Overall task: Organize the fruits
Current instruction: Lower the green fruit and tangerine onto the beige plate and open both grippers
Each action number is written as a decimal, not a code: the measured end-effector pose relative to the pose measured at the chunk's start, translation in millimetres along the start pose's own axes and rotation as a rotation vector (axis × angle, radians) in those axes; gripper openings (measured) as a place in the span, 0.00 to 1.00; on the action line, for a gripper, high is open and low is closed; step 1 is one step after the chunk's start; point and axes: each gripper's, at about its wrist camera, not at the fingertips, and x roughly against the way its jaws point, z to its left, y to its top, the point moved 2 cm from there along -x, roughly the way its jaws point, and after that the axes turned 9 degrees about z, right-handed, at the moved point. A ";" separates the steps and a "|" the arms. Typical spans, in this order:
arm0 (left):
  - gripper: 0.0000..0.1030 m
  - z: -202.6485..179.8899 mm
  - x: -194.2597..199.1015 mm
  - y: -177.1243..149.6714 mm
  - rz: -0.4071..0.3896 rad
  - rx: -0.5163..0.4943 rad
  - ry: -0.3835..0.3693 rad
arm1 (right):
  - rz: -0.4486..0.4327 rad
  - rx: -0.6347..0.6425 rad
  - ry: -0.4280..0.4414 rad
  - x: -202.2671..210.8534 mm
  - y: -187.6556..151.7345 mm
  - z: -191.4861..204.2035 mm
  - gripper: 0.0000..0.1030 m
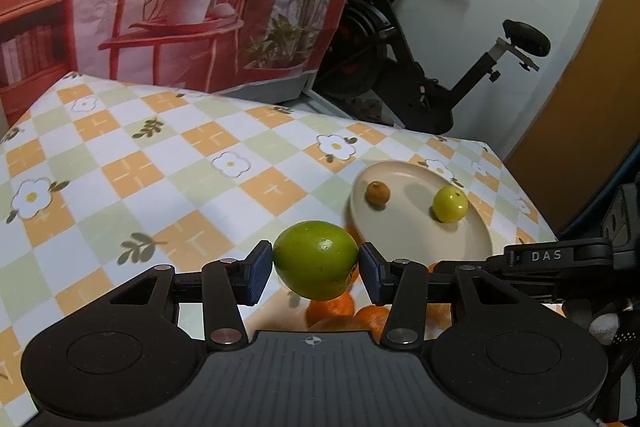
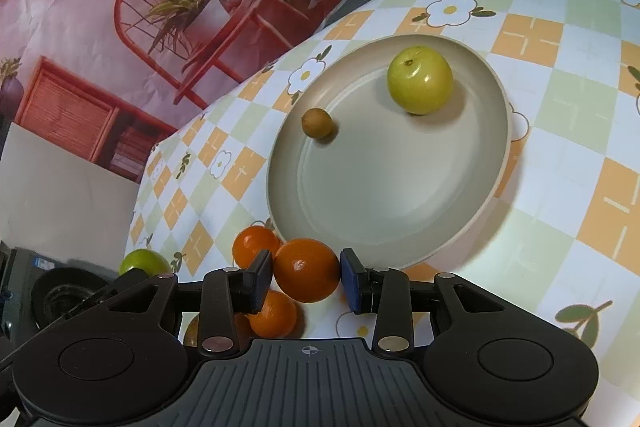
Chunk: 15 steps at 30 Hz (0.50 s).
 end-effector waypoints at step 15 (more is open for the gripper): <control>0.49 -43.6 -46.9 39.3 0.042 -0.110 -0.030 | -0.085 0.028 -0.075 22.6 30.9 -33.0 0.33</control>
